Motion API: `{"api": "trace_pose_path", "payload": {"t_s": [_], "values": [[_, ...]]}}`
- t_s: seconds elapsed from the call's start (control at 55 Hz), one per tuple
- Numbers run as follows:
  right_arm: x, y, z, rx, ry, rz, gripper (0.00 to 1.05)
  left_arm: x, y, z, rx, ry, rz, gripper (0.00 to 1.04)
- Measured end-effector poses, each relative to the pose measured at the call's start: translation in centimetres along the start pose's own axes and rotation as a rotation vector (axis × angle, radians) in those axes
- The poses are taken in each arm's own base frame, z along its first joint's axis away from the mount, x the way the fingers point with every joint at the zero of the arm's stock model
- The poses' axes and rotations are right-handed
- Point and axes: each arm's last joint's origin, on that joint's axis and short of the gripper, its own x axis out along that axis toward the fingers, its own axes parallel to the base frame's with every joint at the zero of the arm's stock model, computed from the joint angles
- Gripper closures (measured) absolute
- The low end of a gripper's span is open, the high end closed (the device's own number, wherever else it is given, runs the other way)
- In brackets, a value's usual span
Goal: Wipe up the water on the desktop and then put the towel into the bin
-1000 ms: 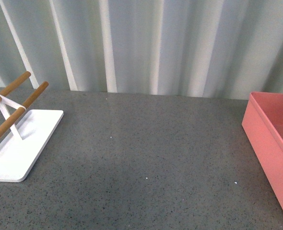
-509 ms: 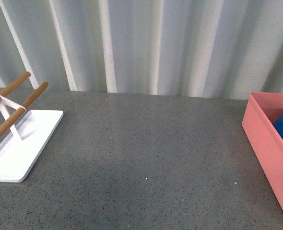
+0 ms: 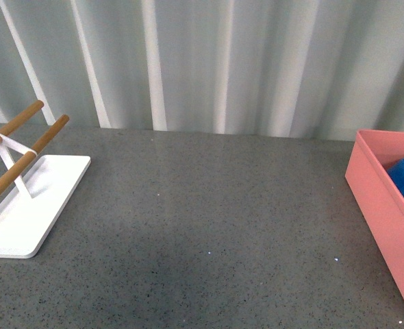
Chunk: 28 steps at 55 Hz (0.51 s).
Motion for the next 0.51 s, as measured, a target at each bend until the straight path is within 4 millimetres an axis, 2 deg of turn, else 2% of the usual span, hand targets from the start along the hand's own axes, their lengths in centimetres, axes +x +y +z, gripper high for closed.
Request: {"api": "trace_pose_path", "payload": {"t_s": [0.109, 0.218, 0.4, 0.436, 0.509], "values": [[-3.7, 1.0, -1.0, -0.002, -0.088, -0.003, 0.07, 0.0, 0.0, 0.0, 0.000, 0.000, 0.000, 0.07], [-6.9, 2.6, -4.0, -0.011, -0.085, 0.027, 0.07, 0.0, 0.0, 0.0, 0.000, 0.000, 0.000, 0.07], [-10.9, 4.7, -8.7, -0.075, -0.032, 0.066, 0.07, 0.0, 0.0, 0.0, 0.000, 0.000, 0.000, 0.07], [-11.6, 5.0, -9.4, -0.053, -0.040, 0.095, 0.10, 0.0, 0.0, 0.0, 0.000, 0.000, 0.000, 0.07], [-13.4, 6.0, -11.0, 0.058, -0.060, 0.141, 0.24, 0.0, 0.0, 0.0, 0.000, 0.000, 0.000, 0.07]]}}
